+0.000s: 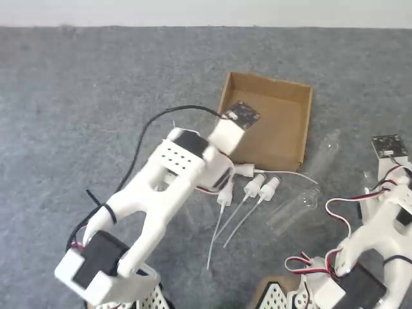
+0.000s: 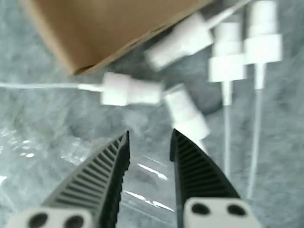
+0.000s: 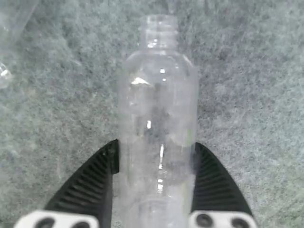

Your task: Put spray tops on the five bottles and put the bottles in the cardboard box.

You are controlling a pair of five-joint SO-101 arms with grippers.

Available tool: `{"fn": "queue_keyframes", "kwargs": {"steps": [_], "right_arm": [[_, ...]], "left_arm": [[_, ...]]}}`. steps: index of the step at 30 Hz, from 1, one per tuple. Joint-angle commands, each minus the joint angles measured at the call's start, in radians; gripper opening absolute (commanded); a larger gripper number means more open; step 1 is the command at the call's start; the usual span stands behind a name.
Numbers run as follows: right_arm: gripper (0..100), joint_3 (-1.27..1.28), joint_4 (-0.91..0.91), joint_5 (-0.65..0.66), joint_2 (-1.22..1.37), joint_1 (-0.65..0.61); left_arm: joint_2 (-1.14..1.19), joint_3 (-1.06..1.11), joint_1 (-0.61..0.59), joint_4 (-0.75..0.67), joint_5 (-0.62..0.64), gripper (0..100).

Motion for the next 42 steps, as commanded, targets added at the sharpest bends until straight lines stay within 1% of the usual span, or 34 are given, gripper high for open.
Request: {"fn": "queue_keyframes", "kwargs": {"steps": [1,4,10,19,22,25,42], "right_arm": [[17.4,0.008,0.001,0.012,-0.061,0.007],[17.2,0.037,-0.031,0.014,-0.061,-0.005],[17.3,0.043,-0.039,0.011,-0.065,-0.004],[17.3,0.046,-0.038,0.009,-0.067,-0.002],[17.3,0.048,-0.038,0.009,-0.068,-0.002],[17.3,0.048,-0.005,0.012,-0.071,-0.002],[17.3,0.046,-0.002,0.014,-0.071,-0.002]], "left_arm": [[-0.011,-0.010,0.035,-0.081,0.057,14],[-0.009,0.036,0.049,-0.170,0.117,13],[-0.002,0.061,0.060,-0.178,0.178,14],[0.101,0.061,0.069,-0.180,0.184,14],[0.109,0.061,0.092,-0.181,0.209,14],[0.110,0.065,0.095,-0.209,0.235,17],[0.137,0.136,0.094,-0.287,0.235,16]]}}
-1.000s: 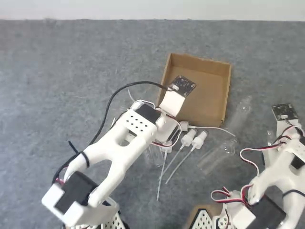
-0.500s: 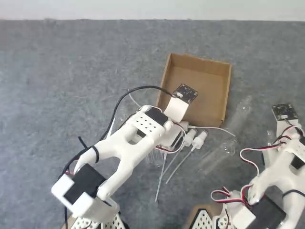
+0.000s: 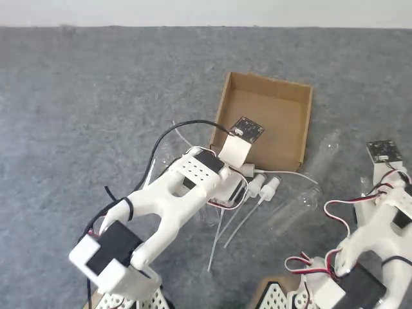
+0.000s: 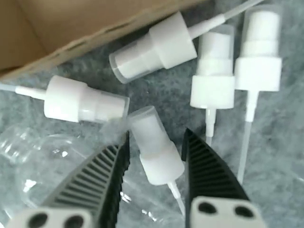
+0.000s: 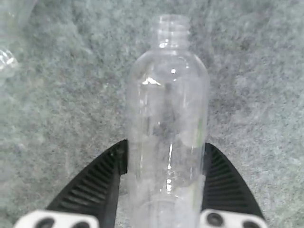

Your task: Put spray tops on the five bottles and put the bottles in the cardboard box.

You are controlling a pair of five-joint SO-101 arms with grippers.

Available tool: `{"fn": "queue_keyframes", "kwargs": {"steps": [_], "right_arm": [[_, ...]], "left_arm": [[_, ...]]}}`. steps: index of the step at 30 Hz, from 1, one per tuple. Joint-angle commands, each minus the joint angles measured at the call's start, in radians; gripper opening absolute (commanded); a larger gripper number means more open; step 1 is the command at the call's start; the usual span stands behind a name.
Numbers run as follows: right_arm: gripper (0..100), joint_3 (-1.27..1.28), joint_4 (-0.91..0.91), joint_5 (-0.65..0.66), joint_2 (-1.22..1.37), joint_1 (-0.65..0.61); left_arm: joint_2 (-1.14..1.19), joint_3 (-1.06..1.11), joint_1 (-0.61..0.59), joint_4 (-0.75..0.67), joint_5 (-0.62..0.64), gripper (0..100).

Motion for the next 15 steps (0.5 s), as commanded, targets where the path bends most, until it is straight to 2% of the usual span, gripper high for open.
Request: {"fn": "queue_keyframes", "kwargs": {"steps": [1,9,15], "right_arm": [[17.3,-0.008,0.008,0.012,-0.070,-0.002],[17.3,-0.009,0.007,0.012,-0.070,-0.002],[17.3,-0.011,0.007,0.012,-0.070,-0.002]], "left_arm": [[0.038,-0.010,0.006,-0.038,0.008,15],[0.186,-0.162,0.008,0.058,0.006,10],[0.146,-0.168,0.009,0.055,-0.017,3]]}}
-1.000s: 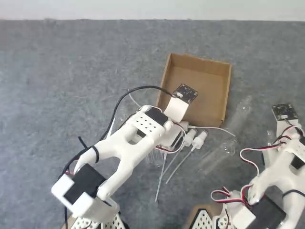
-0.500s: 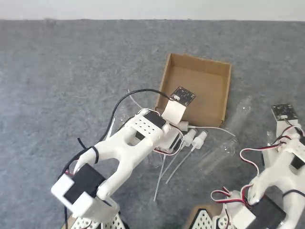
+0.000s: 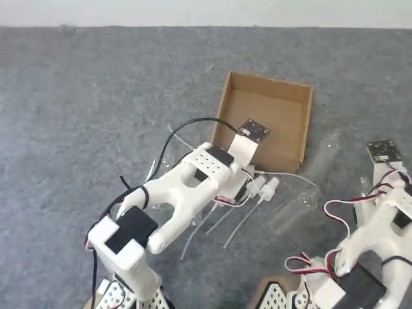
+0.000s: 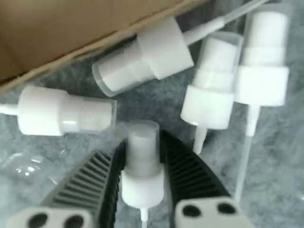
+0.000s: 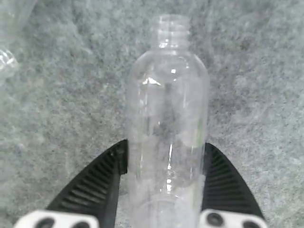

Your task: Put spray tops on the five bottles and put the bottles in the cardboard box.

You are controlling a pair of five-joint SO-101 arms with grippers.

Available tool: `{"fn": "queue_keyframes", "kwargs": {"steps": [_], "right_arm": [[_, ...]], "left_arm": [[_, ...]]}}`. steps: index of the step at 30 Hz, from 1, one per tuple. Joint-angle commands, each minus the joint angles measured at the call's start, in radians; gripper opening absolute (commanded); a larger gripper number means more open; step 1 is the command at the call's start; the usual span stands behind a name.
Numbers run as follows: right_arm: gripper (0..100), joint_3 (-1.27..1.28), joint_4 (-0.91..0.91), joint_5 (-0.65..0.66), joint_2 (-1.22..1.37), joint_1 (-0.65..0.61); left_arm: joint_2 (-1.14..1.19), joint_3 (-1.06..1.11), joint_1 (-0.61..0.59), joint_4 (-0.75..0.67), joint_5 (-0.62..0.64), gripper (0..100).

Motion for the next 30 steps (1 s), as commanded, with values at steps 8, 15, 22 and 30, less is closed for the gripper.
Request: {"fn": "queue_keyframes", "kwargs": {"steps": [8,15,22,30], "right_arm": [[17.3,-0.011,0.007,0.014,-0.070,-0.002],[17.4,-0.011,0.010,0.014,-0.070,-0.002],[17.4,-0.011,0.010,0.014,-0.070,-0.002],[17.4,-0.037,0.015,0.009,-0.071,-0.002]], "left_arm": [[-0.235,-0.127,-0.009,0.176,-0.066,2],[-0.394,-0.424,-0.118,0.446,-0.123,2],[-0.419,-0.552,-0.453,0.493,-0.284,2],[-0.420,-0.455,-0.738,0.502,-0.410,2]]}}
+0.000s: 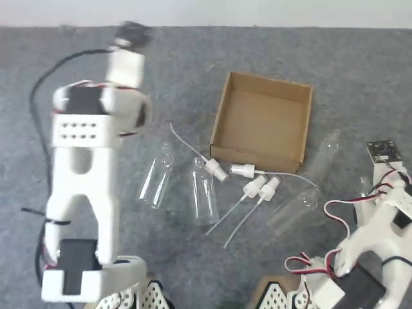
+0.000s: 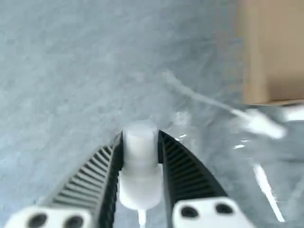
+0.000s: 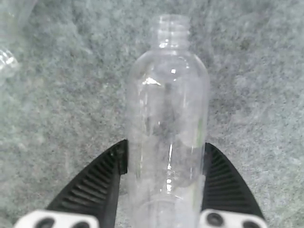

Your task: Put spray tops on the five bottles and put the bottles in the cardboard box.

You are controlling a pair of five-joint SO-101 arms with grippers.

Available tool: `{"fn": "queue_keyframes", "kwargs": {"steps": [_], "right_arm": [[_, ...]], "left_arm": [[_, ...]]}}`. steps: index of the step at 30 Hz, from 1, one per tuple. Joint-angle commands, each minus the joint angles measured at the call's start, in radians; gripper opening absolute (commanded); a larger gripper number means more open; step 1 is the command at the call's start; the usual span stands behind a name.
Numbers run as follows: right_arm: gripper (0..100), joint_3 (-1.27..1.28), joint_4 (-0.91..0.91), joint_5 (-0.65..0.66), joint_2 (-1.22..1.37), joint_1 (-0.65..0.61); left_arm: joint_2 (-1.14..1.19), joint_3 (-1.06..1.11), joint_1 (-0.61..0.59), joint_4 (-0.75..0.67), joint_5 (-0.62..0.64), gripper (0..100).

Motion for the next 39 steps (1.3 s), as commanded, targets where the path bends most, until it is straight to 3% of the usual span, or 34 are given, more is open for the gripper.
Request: {"fn": "queue_keyframes", "kwargs": {"steps": [1,10,15,26,39], "right_arm": [[17.4,-0.048,0.016,0.008,-0.065,-0.002],[29.4,-0.144,0.099,0.012,-0.065,0.027],[29.6,-0.144,0.102,0.018,-0.065,0.024],[29.6,-0.144,0.099,0.124,-0.062,0.028],[29.6,-0.144,0.061,0.127,-0.064,0.028]], "left_arm": [[-0.058,0.039,-0.063,-0.002,-0.044,2],[-0.009,0.378,-0.098,-0.376,-0.071,3],[0.110,0.467,-0.097,-0.503,-0.077,3],[0.319,0.392,-0.097,-0.517,-0.080,10],[0.405,0.346,-0.097,-0.511,-0.072,14]]}}
